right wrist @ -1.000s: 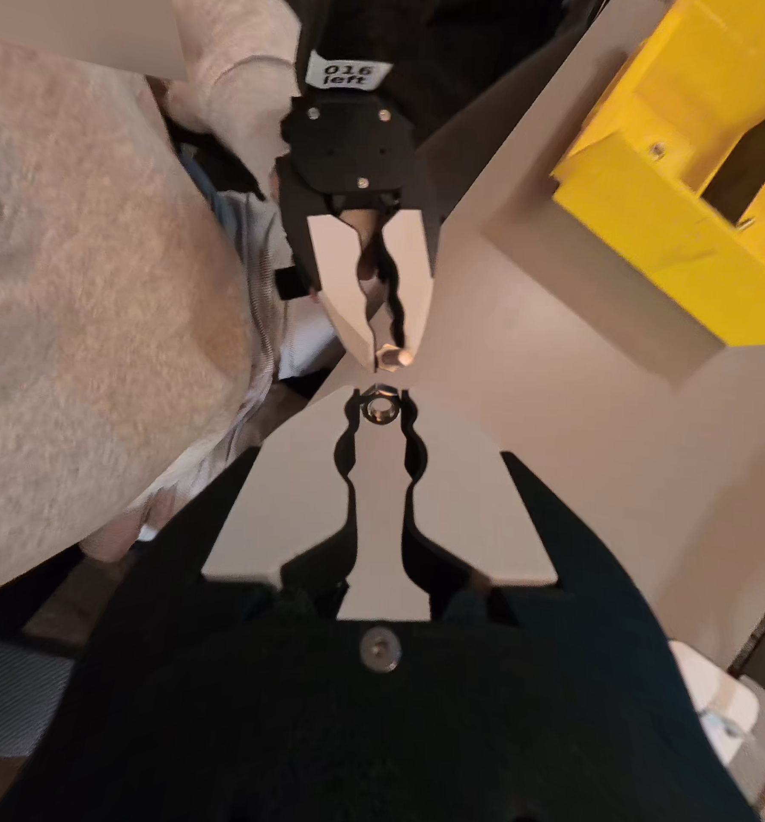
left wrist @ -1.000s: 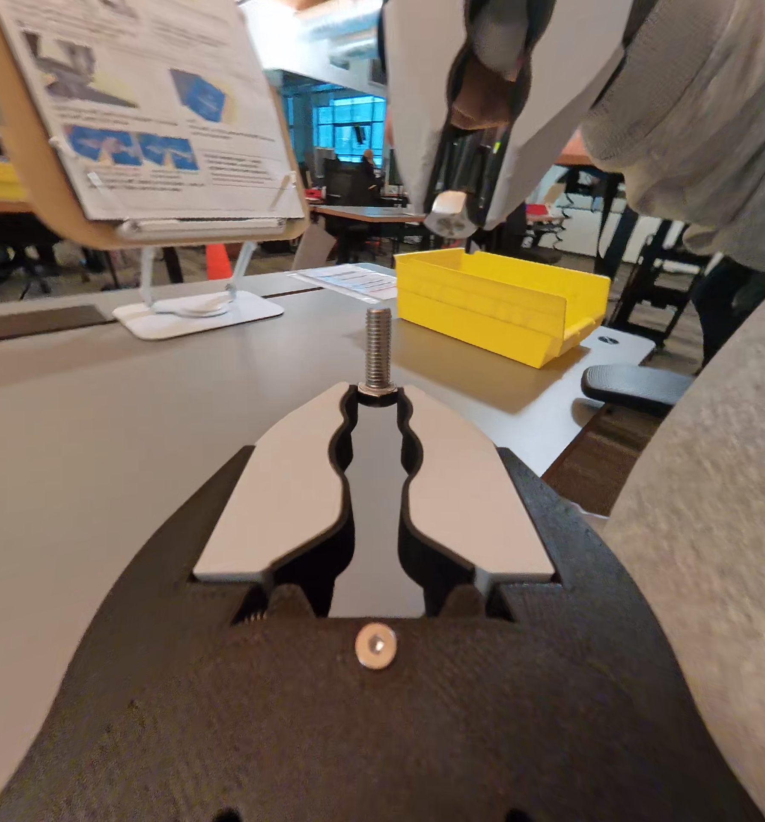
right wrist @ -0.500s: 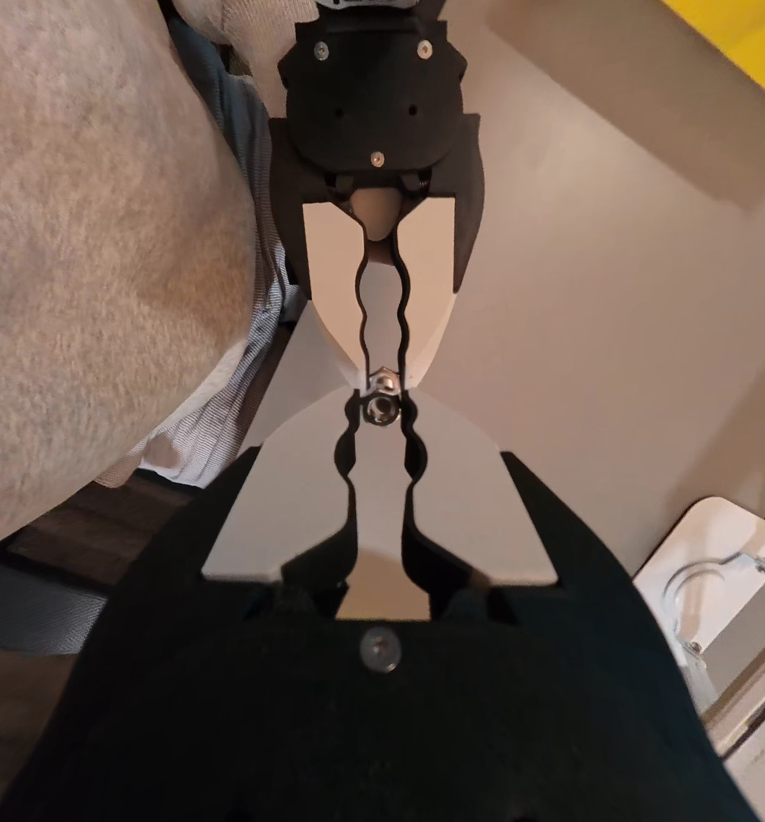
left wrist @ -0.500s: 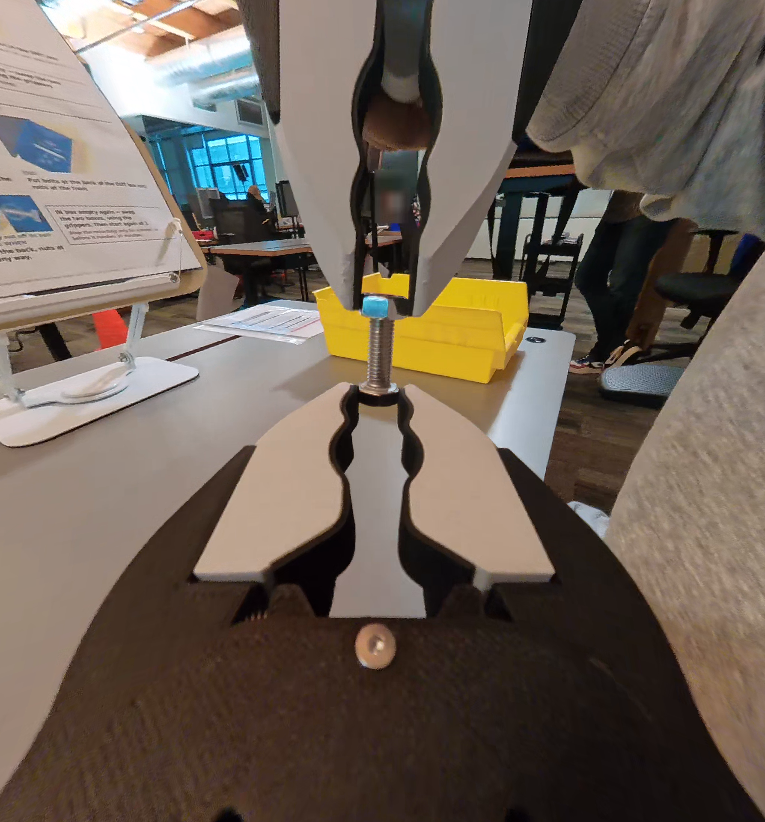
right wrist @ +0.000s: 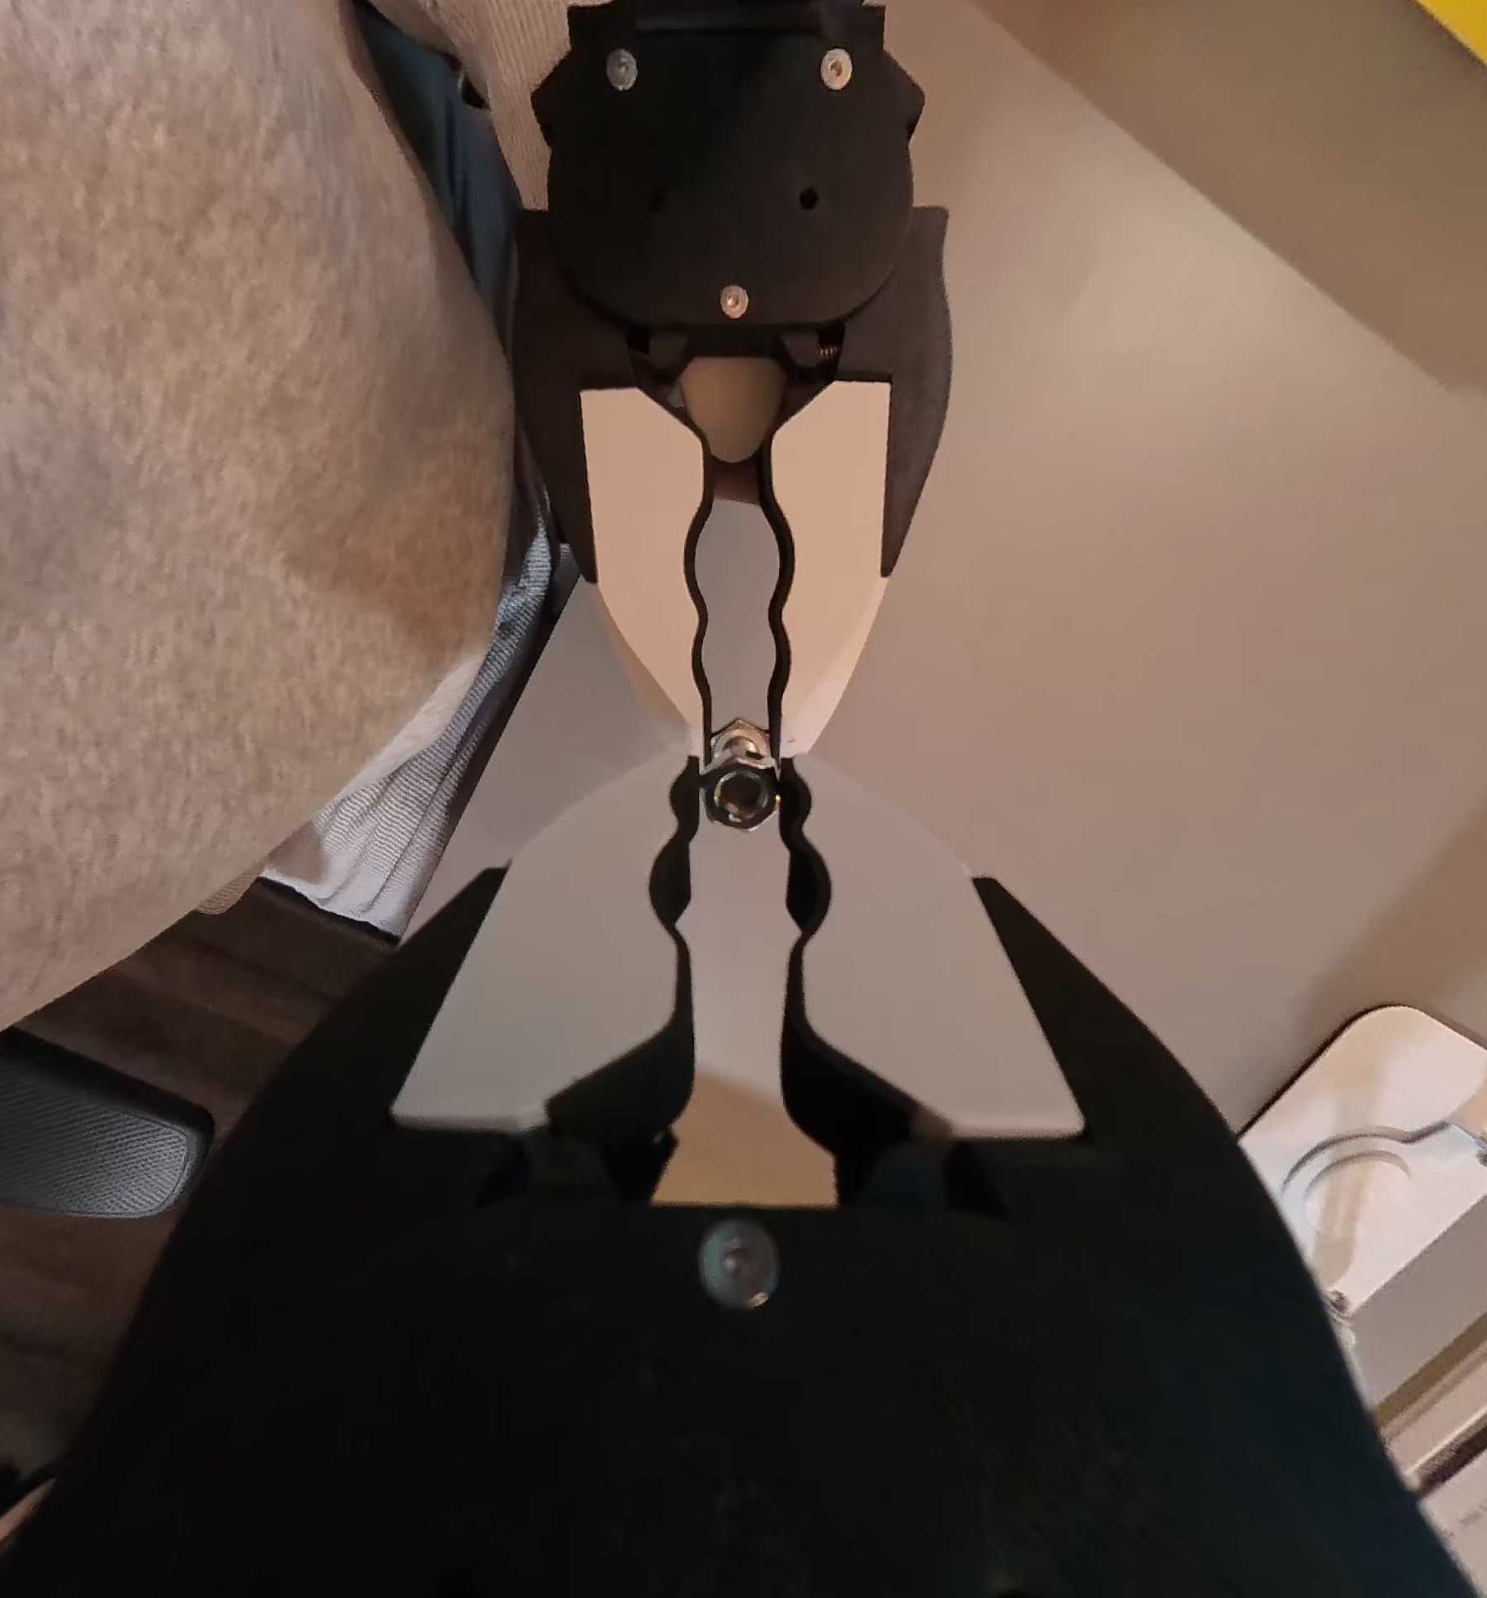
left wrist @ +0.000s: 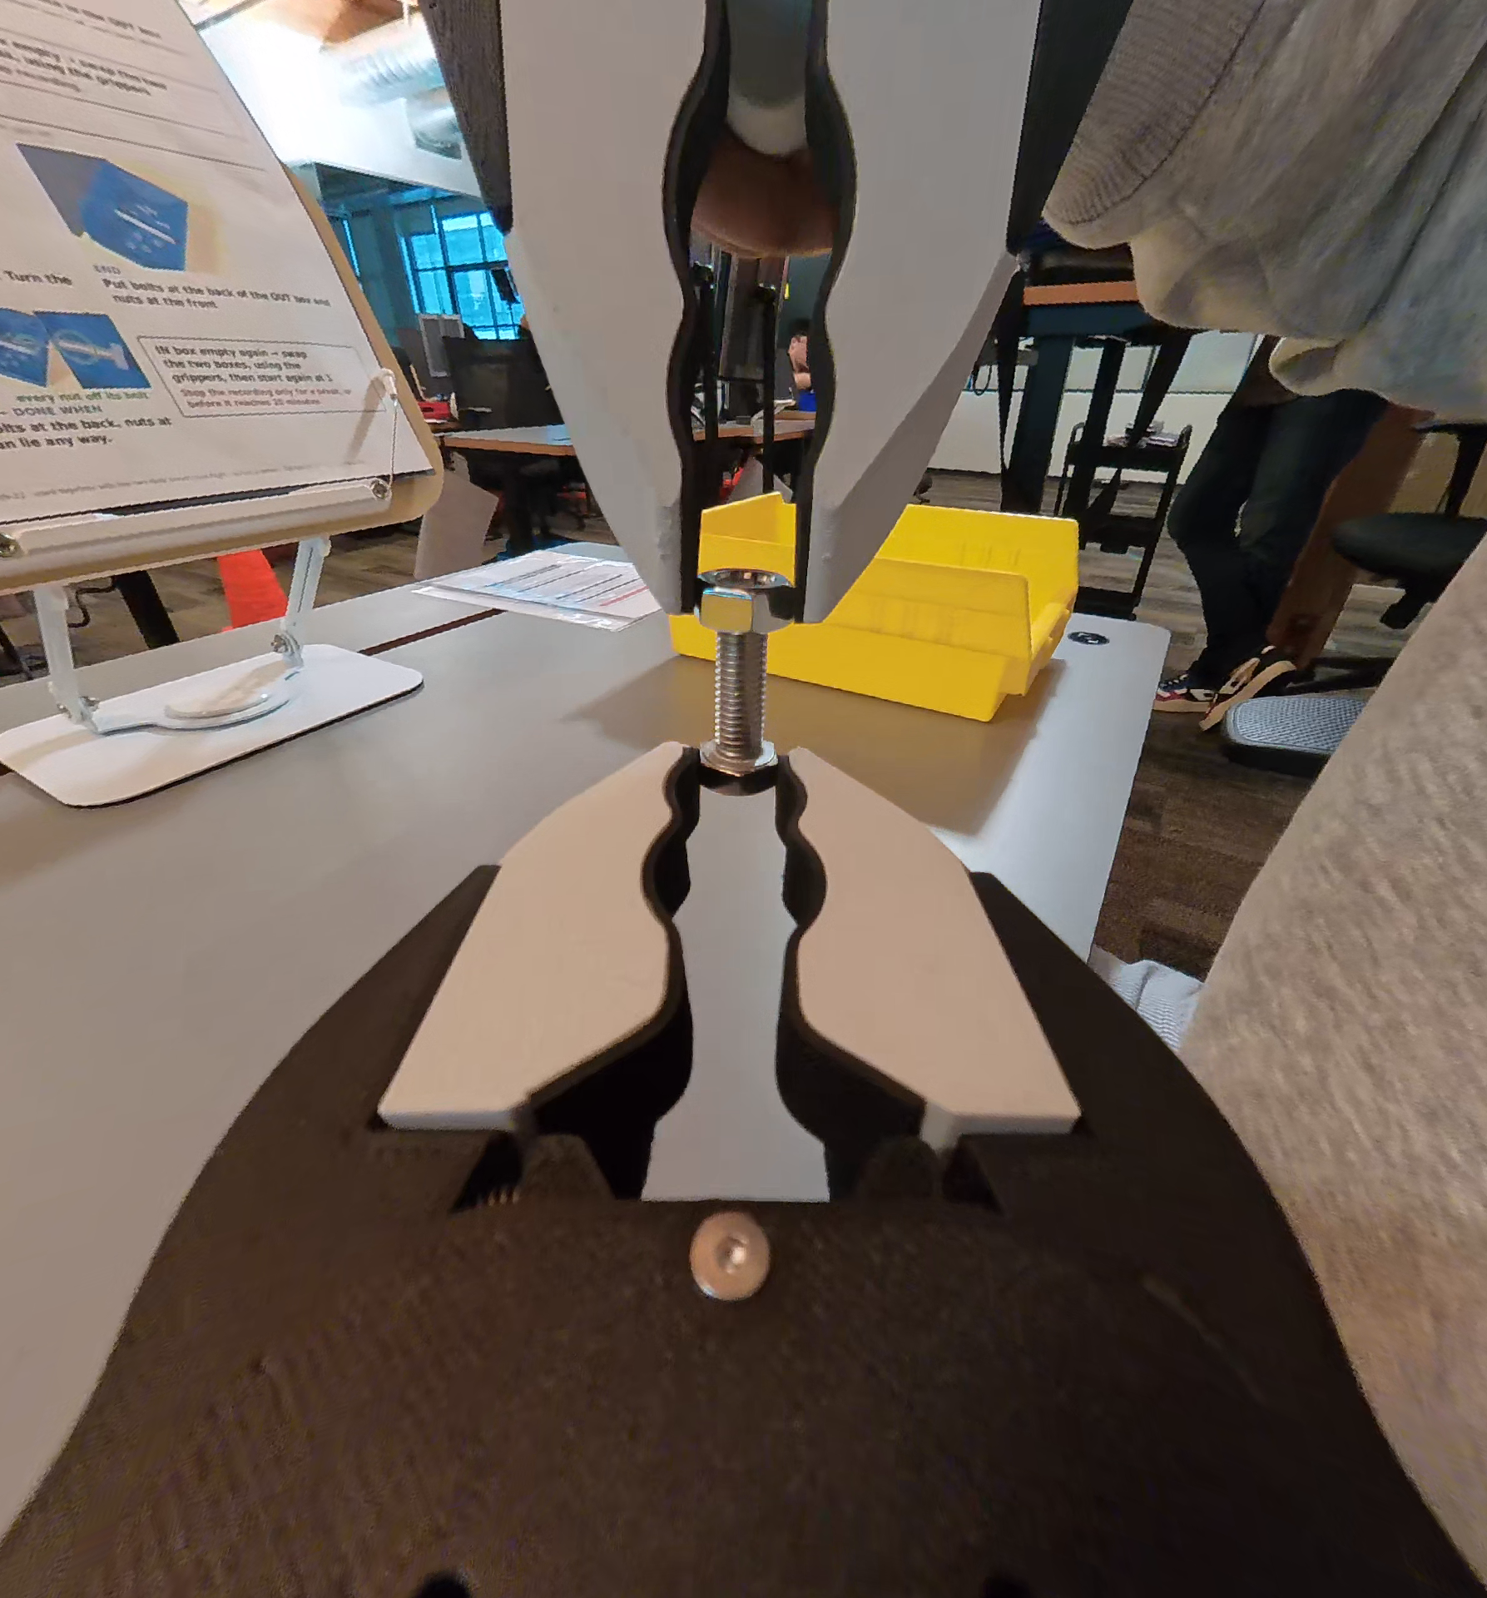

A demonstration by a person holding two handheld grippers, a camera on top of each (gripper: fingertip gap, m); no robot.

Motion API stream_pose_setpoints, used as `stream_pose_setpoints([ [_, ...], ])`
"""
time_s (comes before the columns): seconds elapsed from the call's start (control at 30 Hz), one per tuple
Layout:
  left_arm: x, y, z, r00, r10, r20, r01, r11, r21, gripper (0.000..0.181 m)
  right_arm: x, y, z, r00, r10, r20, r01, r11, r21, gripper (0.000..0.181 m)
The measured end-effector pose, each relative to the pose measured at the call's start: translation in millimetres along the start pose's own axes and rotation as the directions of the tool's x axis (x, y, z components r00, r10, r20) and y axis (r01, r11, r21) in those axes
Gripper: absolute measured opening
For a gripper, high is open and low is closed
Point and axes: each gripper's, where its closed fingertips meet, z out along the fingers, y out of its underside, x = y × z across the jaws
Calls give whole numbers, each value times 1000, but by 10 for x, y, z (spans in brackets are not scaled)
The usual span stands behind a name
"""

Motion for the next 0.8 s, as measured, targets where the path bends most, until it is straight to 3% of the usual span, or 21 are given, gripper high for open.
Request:
stream_pose_setpoints([
  [0.33,15,-31,-18,1000,-8,4,8,1000,17,17,23,-11,9,999,18,-29,-16,999,47,26],
  [0.47,20,-4,-12,1000,-29,5,29,999,15,17,26,7,-22,996,52,-68,-45,994,105,34],
  [0.57,14,-7,-4,999,-38,10,38,999,26,17,49,5,-138,986,108,-131,-76,971,227,41],
  [0.67,-43,-41,36,998,-43,42,42,998,43,17,97,2,-292,952,232,-198,-114,872,476,46],
  [0.8,-104,-43,179,995,-78,63,75,996,40,17,114,179,-428,858,482,-177,-150,565,812,50],
])
